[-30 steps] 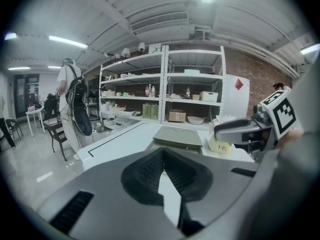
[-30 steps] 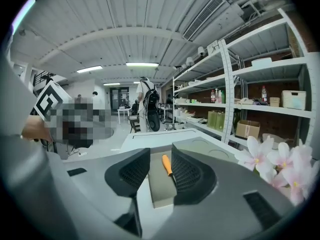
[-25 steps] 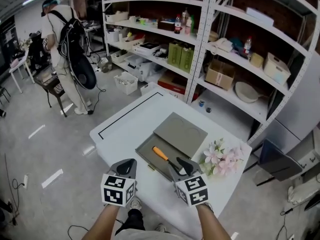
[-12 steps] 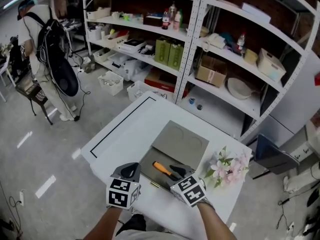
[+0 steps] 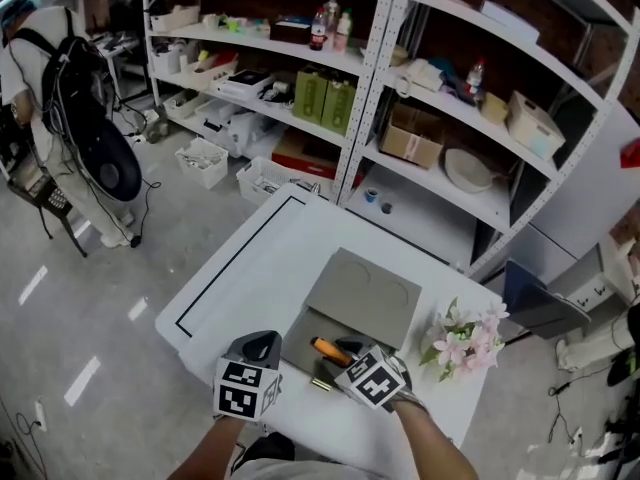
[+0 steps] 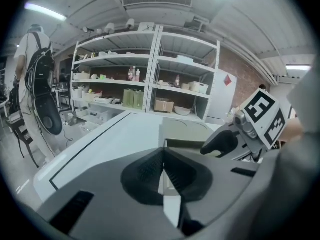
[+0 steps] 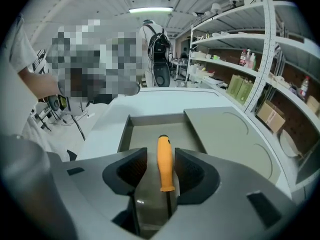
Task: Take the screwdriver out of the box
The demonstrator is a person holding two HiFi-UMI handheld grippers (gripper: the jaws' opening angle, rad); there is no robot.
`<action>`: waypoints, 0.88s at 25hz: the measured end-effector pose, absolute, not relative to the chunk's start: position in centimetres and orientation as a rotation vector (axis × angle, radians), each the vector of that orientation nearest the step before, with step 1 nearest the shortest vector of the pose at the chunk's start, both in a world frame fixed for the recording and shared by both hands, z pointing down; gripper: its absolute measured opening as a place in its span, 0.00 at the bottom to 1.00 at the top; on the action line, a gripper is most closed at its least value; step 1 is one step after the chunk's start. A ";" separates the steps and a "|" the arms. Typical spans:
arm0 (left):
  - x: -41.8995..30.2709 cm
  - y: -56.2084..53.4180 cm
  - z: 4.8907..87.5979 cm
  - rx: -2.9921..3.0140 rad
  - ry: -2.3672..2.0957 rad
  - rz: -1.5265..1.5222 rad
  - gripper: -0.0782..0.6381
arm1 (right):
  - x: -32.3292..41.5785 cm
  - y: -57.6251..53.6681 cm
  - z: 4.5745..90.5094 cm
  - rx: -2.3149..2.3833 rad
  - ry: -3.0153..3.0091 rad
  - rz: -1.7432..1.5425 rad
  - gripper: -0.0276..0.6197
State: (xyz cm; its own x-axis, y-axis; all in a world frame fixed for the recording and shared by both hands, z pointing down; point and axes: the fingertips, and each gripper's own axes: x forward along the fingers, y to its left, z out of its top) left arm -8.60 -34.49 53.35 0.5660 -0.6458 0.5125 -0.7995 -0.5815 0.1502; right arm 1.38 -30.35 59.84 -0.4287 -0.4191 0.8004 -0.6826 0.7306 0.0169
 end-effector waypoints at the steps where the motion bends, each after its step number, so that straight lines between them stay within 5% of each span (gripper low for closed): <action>1: -8.7 -34.7 53.5 2.438 -1.167 0.580 0.12 | 1.3 -30.6 60.1 0.831 -2.073 0.395 0.32; 22: -10.5 -38.1 54.5 2.469 -1.059 0.566 0.12 | 0.7 -31.5 63.4 0.795 -1.981 0.533 0.31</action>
State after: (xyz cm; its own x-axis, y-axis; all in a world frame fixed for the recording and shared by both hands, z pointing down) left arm -10.55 -38.13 54.53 0.6320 -0.5876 0.5052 -0.7466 -0.6363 0.1940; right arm 0.73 -31.50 63.36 -0.3814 -0.3214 0.8667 -0.7127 0.6994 -0.0543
